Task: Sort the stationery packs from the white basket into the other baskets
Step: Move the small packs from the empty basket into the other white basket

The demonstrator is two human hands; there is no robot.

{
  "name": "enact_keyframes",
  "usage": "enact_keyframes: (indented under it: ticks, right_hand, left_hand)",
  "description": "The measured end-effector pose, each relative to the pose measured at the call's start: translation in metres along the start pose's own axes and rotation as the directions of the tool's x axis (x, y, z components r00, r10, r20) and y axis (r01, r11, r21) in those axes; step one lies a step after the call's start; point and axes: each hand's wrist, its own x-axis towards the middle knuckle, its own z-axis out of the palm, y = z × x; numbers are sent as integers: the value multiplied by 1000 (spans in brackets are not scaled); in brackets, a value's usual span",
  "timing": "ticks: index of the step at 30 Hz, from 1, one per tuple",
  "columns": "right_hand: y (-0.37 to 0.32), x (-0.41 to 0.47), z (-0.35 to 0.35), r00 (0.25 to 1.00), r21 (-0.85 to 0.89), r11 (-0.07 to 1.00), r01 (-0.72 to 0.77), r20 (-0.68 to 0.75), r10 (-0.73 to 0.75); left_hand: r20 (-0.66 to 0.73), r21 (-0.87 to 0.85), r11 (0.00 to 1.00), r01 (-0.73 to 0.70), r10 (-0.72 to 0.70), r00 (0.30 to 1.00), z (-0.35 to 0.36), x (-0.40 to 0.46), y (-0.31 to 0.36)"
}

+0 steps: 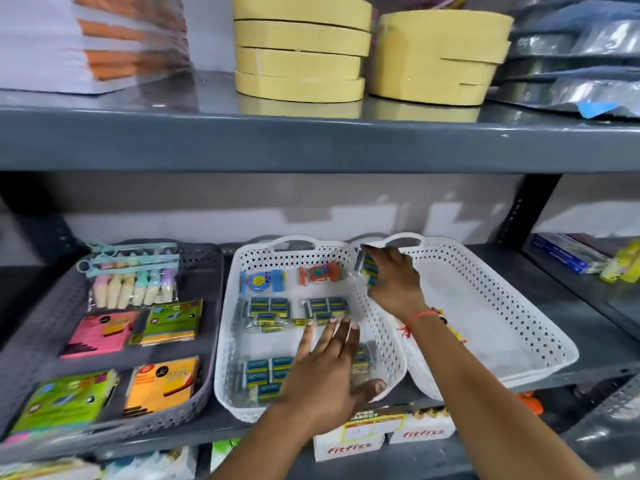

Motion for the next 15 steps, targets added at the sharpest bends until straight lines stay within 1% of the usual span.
enact_keyframes:
  ticks: [1,3,5,7,9,12,15]
  right_hand:
    - [-7,5,1,999,-8,999,40,29,-40]
    - [-20,16,13,982,-19,990,136,138,-133]
    - [-31,22,31,941,-27,976,215,274,-200]
    - [-35,25,48,900,-61,966,252,382,-211]
    - [-36,26,59,870,-90,963,254,456,-187]
    - [-34,27,69,844,-89,968,237,512,-159]
    - [-29,29,75,819,-63,969,241,548,-168]
  left_hand:
    - [-13,-7,999,34,-34,999,0,-6,-6]
    - [-11,-26,994,104,-105,994,2,-20,-20]
    - [23,-43,986,162,-161,987,3,-32,-33]
    - [45,-30,979,201,-199,979,3,-39,-43]
    - [55,-28,975,221,-219,974,3,-42,-48]
    - [68,-35,973,226,-224,972,2,-43,-48]
    - [75,-33,972,232,-229,971,3,-42,-47]
